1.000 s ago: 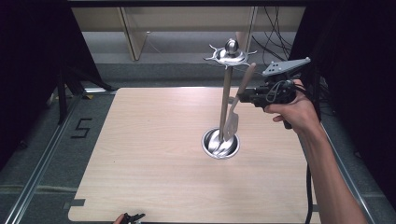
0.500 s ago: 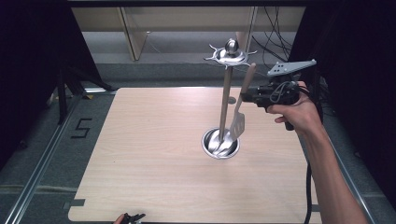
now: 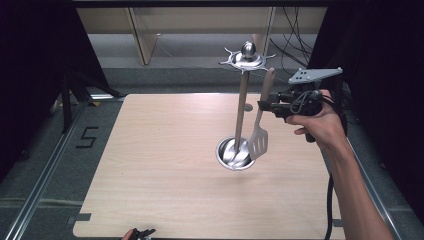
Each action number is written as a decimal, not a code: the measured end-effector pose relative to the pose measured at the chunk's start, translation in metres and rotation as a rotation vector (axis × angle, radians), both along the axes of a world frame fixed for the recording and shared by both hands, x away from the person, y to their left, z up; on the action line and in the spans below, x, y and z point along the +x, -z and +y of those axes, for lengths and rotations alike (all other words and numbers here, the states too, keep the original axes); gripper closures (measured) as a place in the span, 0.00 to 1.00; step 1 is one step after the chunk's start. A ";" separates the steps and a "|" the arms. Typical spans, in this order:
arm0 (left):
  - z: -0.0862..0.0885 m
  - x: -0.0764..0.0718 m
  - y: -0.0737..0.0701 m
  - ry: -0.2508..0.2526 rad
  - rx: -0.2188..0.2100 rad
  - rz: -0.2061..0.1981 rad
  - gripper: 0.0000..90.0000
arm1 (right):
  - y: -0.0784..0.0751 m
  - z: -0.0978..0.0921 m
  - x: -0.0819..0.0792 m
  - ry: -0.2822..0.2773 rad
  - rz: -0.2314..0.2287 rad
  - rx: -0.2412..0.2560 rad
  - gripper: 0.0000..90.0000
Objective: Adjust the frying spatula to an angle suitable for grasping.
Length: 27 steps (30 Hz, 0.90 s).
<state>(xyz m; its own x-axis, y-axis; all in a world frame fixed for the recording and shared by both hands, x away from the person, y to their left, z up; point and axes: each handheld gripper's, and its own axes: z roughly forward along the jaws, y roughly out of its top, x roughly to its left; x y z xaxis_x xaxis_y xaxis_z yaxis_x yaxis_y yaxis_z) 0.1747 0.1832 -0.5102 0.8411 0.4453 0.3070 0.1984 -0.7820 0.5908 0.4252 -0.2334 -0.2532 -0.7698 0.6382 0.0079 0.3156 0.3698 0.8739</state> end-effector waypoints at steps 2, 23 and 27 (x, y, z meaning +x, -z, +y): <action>0.000 0.000 0.000 0.000 0.000 0.000 0.17 | 0.000 0.001 -0.003 0.004 -0.003 0.015 0.67; 0.000 0.000 0.000 0.007 -0.006 0.010 0.17 | 0.017 -0.018 -0.028 0.077 -0.061 0.030 0.48; 0.000 0.000 0.000 0.001 0.000 -0.001 0.17 | 0.025 -0.027 -0.035 0.105 -0.058 0.043 0.48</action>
